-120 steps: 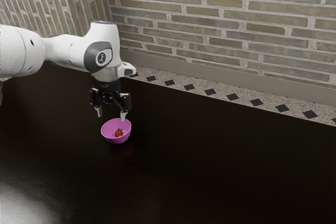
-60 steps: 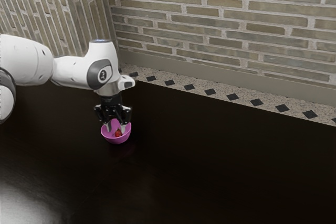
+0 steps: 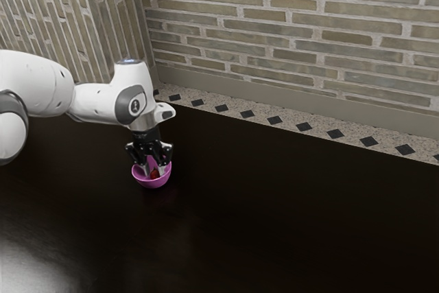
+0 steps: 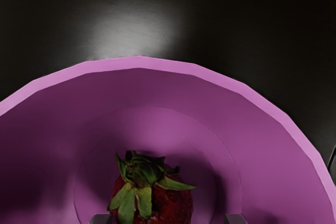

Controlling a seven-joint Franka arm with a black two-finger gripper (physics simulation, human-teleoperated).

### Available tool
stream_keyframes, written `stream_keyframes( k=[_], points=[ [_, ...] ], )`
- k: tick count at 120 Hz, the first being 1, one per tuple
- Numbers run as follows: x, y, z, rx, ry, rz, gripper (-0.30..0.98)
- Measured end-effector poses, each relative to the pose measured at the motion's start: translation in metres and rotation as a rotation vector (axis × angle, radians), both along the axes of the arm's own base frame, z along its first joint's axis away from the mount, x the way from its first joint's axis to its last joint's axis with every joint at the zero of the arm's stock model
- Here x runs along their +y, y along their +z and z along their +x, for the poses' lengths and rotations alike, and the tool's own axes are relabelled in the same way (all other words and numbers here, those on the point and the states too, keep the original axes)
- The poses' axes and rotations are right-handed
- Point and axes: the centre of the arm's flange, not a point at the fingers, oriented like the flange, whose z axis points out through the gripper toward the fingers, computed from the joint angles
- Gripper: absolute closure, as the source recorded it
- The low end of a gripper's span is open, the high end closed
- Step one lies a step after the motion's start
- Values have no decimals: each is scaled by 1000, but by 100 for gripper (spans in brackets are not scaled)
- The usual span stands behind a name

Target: Take strawberry from the bowl

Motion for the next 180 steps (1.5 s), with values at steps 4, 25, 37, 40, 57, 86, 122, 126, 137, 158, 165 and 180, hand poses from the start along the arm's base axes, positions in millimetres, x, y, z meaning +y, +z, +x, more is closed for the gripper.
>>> stream_keyframes(
  k=[4, 25, 37, 40, 57, 86, 122, 126, 137, 158, 165, 180],
  points=[
    [0, 0, 0, -2, 1, 0, 47],
    [2, -1, 1, -7, 4, 0, 50],
    [2, -8, 1, -1, 7, -4, 51],
    [2, -9, 1, 1, 8, -5, 51],
    [2, -16, 1, 7, 14, -13, 52],
    [3, -11, 3, -17, 26, -19, 53],
    [5, -7, 5, -32, 39, -25, 55],
    [5, -4, 5, -37, 41, -26, 55],
    [6, 8, 5, -54, 45, -25, 56],
    [7, 34, 5, -89, 49, -18, 60],
    [5, 44, 3, -100, 48, -16, 61],
    [-7, 58, 4, -116, 33, -16, 63]
  ],
)
